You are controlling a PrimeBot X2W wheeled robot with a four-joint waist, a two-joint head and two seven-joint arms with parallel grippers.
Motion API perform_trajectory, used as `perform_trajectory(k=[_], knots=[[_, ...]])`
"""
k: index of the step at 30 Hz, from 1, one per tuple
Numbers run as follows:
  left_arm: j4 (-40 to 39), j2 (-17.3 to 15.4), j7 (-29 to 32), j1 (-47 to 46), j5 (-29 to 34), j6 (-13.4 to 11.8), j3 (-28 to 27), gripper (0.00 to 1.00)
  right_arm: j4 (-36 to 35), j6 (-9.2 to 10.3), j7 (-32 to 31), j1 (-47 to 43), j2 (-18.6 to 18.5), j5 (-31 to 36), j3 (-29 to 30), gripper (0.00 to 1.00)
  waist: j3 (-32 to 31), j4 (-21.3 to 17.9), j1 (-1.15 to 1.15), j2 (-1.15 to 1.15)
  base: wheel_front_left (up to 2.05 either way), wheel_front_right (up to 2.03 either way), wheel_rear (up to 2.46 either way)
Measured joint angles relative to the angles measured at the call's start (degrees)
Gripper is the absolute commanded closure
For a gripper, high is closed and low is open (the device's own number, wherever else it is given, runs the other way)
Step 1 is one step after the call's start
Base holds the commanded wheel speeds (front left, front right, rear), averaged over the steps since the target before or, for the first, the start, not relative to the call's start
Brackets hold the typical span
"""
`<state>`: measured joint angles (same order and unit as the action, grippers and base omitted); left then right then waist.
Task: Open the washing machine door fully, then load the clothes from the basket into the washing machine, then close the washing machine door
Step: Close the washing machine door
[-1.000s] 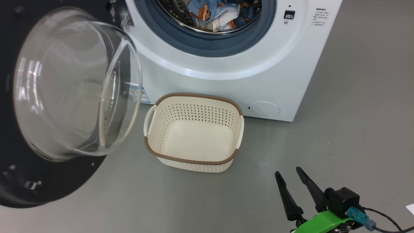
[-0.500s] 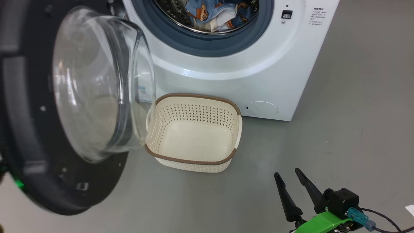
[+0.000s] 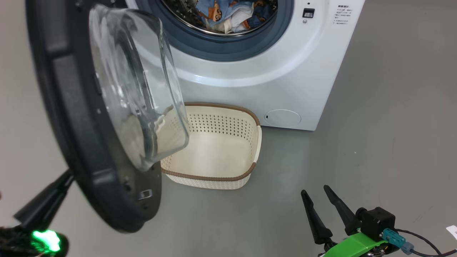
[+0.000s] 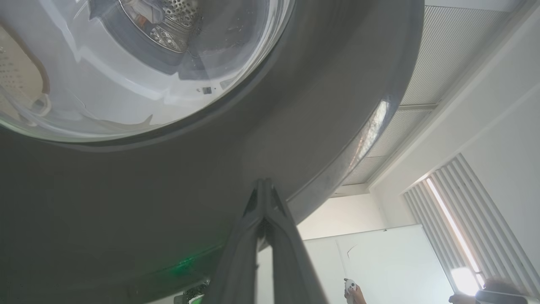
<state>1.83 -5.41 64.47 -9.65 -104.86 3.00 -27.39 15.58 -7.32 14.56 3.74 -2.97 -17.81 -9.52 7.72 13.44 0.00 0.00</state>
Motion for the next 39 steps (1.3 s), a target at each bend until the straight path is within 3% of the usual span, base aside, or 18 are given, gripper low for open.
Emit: perform_trajectory(k=[6,18,39], knots=[[-1.2,2.58,-1.9,-0.02,0.18,0.47,3.69,1.0,-0.01,0.0,0.0,0.13,0.0,-0.02,-0.26,0.0,0.11,-0.96,0.0,0.0,0.0,0.0,0.0],[0.04,3.2,-7.47,-2.65,1.09,2.9,10.02,1.0,-0.3,0.0,0.0,1.02,-0.01,-0.07,-0.48,0.0,1.35,-3.89,0.0,0.0,0.0,0.0,0.0],[0.96,3.39,-15.15,-9.39,0.8,3.91,15.04,1.0,-2.6,0.0,0.0,1.01,-0.01,-0.94,-0.56,0.0,4.12,-14.72,0.0,0.0,0.0,0.0,0.0]])
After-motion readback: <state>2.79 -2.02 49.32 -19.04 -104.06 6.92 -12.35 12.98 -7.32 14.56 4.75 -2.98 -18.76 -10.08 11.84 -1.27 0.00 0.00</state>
